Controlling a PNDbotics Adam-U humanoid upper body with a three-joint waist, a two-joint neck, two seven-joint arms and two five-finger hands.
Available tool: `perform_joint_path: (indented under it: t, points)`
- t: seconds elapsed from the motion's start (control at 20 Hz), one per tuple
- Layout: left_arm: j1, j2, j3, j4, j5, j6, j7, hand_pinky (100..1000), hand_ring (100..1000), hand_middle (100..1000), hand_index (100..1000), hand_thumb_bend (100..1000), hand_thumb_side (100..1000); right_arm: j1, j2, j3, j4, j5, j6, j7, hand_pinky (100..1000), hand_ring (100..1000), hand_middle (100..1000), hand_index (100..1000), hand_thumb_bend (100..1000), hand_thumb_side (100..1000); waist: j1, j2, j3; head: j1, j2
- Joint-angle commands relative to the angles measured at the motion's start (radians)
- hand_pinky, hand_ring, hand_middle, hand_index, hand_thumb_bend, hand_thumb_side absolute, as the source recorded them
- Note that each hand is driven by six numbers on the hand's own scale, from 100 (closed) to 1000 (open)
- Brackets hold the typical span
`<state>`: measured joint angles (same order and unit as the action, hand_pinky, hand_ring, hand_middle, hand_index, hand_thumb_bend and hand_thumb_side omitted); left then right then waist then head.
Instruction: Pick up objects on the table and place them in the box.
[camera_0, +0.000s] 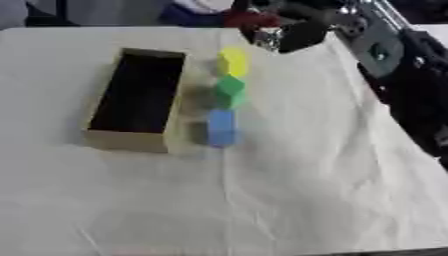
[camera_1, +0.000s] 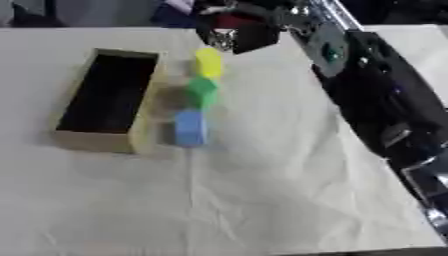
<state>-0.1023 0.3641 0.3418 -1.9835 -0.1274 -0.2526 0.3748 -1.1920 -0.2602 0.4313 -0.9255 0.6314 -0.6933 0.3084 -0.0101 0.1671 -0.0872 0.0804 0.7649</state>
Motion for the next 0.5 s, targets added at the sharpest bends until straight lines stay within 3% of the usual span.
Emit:
perform_joint_path:
  t: [0.05, 0.5]
  points:
    - [-0.001, 0.037, -0.002, -0.016, 0.002, 0.001, -0.003, 739, 613, 740, 827, 100, 766, -0.012, -0.004, 0.005, 0.013, -0.020, -0.032, 0.014, 846, 862, 781, 829, 100, 1000, 0.001, -0.021, 0.000, 0.003, 0.005]
    - [0.003, 0.044, -0.003, -0.016, 0.002, 0.004, -0.006, 738, 614, 739, 827, 100, 765, 0.013, 0.005, 0.025, 0.069, -0.060, -0.190, 0.112, 857, 868, 788, 857, 100, 989, -0.002, -0.033, 0.003, 0.003, 0.005]
